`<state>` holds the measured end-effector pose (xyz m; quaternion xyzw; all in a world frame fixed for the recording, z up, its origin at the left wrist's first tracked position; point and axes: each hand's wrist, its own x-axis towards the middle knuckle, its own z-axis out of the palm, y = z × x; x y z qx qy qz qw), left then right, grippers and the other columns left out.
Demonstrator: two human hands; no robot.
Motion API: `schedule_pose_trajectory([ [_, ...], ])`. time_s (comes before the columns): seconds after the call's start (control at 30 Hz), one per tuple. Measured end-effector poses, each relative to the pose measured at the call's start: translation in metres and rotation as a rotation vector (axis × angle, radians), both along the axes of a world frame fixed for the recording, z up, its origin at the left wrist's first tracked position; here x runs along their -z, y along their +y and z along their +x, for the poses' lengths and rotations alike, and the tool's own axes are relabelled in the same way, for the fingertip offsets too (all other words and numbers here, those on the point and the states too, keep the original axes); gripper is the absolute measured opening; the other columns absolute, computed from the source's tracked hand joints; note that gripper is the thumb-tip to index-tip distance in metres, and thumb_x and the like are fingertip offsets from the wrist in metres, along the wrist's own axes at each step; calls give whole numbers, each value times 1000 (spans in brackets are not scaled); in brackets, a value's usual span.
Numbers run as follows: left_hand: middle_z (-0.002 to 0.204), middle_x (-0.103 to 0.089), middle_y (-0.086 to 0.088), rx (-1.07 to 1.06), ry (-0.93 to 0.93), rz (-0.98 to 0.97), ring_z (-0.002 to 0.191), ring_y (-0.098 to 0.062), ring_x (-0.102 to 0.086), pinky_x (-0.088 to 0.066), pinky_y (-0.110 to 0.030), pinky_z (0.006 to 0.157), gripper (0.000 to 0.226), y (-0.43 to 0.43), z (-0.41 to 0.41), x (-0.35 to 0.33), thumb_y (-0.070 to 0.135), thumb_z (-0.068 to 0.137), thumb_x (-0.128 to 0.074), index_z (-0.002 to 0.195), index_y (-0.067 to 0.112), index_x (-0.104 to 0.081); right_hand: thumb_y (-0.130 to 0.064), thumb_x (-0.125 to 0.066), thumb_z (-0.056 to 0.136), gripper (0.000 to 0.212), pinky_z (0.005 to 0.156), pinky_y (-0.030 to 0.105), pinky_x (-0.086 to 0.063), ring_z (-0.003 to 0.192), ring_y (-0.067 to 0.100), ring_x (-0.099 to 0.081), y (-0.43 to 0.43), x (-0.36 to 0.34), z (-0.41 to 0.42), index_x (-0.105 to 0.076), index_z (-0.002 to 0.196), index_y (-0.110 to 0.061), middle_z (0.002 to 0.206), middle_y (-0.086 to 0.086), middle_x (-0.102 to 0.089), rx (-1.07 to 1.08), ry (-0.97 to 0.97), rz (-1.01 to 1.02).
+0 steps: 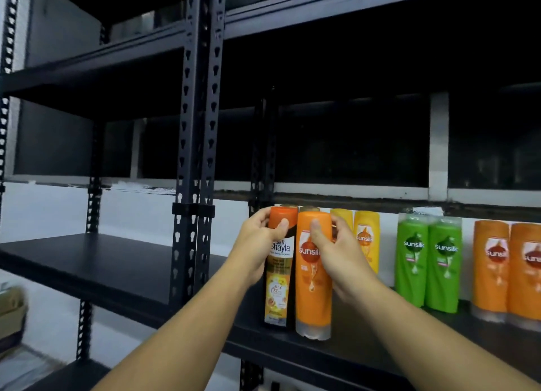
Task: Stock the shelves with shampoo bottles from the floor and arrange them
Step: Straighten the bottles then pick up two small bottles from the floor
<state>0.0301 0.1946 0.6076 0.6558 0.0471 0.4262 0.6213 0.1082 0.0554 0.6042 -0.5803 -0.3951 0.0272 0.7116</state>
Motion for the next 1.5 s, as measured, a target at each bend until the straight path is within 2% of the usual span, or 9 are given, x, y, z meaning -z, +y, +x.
schedule_pose_trajectory([
  [0.1,119,-75,0,-18,11,27,107,-23,-74,-58,-52,97,36,6,6,3,23,98,-67,134,24,-61,-48,-54,98,38,73,31,-59,100,11,-68,2,7,6,-43,134,-38,116,-9,-65,12,-17,-26],
  [0.23,125,-72,6,1,73,127,115,-18,-70,-55,-50,102,39,12,5,16,36,99,-65,137,35,-57,-50,-57,96,56,90,38,-56,111,11,-61,-3,19,14,-29,144,-46,129,-14,-56,-10,-111,-158],
  [0.3,126,-71,12,33,125,181,118,-12,-68,-55,-45,102,41,15,0,31,28,101,-63,139,41,-51,-42,-66,94,66,96,37,-50,114,7,-56,-10,35,15,-23,143,-51,126,-21,-52,-56,-154,-282],
  [0.43,132,-63,27,36,305,356,126,2,-58,-49,-38,108,63,29,-14,70,17,96,-70,140,54,-42,-29,-72,92,73,103,28,-42,116,1,-52,-25,71,21,-25,145,-45,124,-28,-51,-74,-257,-527],
  [0.53,131,-65,25,-20,408,442,124,3,-59,-49,-42,110,58,39,-14,86,25,94,-73,140,48,-45,-32,-72,92,66,99,23,-38,117,2,-51,-22,74,31,-34,146,-37,131,-20,-54,-13,-282,-603],
  [0.8,140,-57,17,-85,572,484,133,-11,-52,-42,-51,115,61,74,29,73,22,98,-66,145,42,-35,-32,-73,91,71,105,38,-40,133,21,-48,23,69,67,-32,150,-32,144,-7,-50,103,-216,-671],
  [1.03,140,-56,6,-96,666,498,129,-16,-53,-44,-49,114,58,104,66,61,13,99,-62,146,32,-33,-28,-75,90,68,94,32,-40,130,25,-51,61,66,100,-38,147,-22,143,2,-53,177,-192,-671],
  [1.3,130,-64,17,-192,481,417,122,-7,-60,-47,-46,111,43,117,89,92,28,99,-62,137,41,-45,-31,-75,90,61,97,33,-45,127,24,-56,78,82,122,-46,142,-20,141,2,-58,211,-190,-572],
  [1.5,132,-62,20,-165,495,409,126,-4,-56,-43,-43,115,36,119,93,95,29,103,-57,128,51,-42,-28,-76,90,65,102,36,-46,128,24,-57,79,87,128,-44,146,-21,142,1,-58,195,-223,-554],
])
